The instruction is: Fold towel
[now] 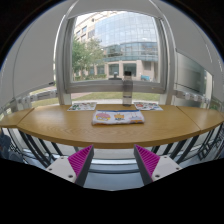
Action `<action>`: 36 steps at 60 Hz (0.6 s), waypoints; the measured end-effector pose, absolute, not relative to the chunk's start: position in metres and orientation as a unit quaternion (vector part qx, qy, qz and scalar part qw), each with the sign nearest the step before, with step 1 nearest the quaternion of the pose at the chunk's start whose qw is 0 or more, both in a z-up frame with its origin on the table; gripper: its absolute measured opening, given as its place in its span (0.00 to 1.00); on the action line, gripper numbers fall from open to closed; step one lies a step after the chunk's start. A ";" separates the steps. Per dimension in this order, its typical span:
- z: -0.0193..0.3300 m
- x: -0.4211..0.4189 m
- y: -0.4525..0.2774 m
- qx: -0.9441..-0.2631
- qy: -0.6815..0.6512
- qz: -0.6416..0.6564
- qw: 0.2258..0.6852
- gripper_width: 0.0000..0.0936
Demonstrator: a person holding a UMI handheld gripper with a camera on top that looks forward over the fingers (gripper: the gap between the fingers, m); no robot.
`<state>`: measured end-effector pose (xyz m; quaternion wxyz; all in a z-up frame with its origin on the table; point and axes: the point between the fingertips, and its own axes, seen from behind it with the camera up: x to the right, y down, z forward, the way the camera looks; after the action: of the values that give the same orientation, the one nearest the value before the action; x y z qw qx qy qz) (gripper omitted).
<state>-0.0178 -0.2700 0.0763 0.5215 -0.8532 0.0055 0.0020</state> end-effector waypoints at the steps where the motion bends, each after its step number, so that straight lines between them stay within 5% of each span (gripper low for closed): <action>1: 0.077 -0.019 -0.272 -0.854 0.005 0.004 0.520 0.87; 28: 0.045 -0.100 -0.092 -0.869 -0.014 0.017 0.494 0.87; 36: 0.044 -0.109 -0.026 -0.870 -0.005 -0.007 0.494 0.78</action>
<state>-0.1090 -0.0262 0.0437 0.4938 -0.8695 -0.0049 -0.0074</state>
